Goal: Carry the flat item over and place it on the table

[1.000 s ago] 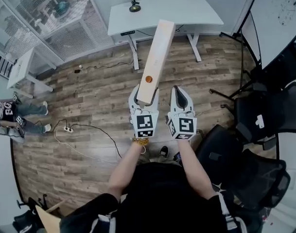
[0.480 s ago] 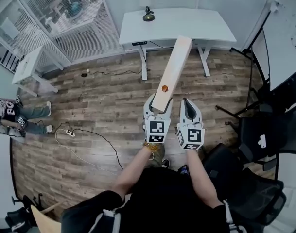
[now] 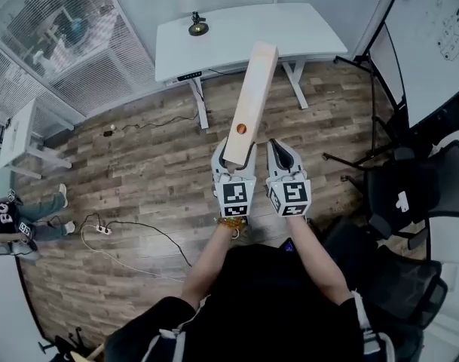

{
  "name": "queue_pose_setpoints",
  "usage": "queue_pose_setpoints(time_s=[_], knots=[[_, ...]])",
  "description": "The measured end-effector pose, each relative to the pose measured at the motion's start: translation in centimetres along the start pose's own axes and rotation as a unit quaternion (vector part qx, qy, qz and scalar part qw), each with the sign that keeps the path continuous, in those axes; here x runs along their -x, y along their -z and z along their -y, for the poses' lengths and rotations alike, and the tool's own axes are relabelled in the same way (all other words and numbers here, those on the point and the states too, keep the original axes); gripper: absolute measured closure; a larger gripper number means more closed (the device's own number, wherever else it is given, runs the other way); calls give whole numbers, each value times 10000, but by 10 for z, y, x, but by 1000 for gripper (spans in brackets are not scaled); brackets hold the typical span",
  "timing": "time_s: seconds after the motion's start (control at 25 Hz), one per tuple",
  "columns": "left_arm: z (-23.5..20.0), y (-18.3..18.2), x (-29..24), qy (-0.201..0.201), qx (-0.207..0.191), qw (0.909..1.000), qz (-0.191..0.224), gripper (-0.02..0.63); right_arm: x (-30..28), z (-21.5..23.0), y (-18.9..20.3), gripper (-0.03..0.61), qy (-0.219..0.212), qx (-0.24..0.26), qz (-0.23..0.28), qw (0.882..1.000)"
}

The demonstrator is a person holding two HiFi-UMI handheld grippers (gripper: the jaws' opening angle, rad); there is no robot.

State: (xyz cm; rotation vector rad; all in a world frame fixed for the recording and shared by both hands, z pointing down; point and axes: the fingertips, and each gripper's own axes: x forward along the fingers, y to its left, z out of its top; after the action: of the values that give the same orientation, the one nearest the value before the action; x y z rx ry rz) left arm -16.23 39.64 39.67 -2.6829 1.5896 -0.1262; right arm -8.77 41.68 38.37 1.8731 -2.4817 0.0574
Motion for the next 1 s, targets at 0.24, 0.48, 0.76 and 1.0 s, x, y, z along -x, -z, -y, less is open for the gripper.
queue_pose_setpoints(time_s=[0.24, 0.48, 0.76, 1.0], knots=[[-26, 6, -43, 180, -67, 9998, -41, 342, -53, -2, 5, 569, -90, 31, -109, 9999], [-40, 12, -86, 312, -103, 9994, -99, 342, -99, 34, -3, 569, 257, 267, -56, 9993], [-40, 10, -156, 265, -50, 9996, -48, 342, -136, 88, 10, 569, 325, 109, -97, 9994], [-33, 0, -241, 52, -170, 9998, 26, 342, -197, 152, 8, 569, 66, -55, 36, 10000]])
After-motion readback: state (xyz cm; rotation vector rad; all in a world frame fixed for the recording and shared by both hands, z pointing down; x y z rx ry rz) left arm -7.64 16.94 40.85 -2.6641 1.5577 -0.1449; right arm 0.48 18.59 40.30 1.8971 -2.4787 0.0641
